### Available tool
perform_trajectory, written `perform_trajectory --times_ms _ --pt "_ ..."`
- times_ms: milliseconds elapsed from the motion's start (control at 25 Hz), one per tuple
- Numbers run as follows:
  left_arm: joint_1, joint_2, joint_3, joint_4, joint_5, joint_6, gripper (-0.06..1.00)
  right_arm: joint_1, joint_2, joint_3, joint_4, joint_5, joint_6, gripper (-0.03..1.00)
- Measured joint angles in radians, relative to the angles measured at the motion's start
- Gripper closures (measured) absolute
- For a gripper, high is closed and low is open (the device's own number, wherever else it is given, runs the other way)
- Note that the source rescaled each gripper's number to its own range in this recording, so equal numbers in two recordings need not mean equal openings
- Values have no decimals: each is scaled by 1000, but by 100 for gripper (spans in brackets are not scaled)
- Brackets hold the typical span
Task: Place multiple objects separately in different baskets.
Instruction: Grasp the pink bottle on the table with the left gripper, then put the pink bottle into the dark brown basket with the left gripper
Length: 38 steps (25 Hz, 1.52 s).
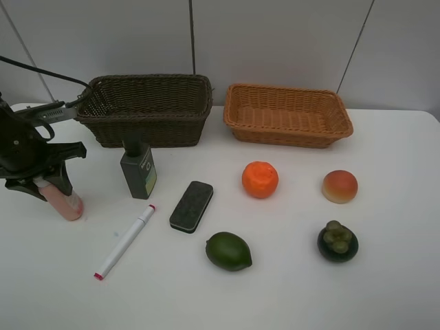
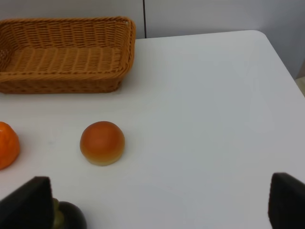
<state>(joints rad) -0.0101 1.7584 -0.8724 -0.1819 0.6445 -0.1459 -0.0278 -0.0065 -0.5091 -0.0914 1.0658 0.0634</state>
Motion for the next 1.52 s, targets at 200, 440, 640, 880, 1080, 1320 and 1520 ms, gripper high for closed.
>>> perform_trajectory --times_ms 200,440,640,880,1080,1320,1520 --pt "0 0 -1 0 0 2 68 0 0 0 0 0 0 -3" --pt "0 -60 -103 -5 112 28 68 0 0 0 0 0 0 -3" --pt "0 -87 -388 -45 247 58 68 0 0 0 0 0 0 -3" --pt "0 69 -710 -61 261 64 68 0 0 0 0 0 0 -3" --pt "0 292 -901 -61 229 66 68 0 0 0 0 0 0 -3" --pt "0 445 -990 -61 220 79 68 0 0 0 0 0 0 -2" --pt "0 482 -993 -61 215 102 34 0 0 0 0 0 0 -2"
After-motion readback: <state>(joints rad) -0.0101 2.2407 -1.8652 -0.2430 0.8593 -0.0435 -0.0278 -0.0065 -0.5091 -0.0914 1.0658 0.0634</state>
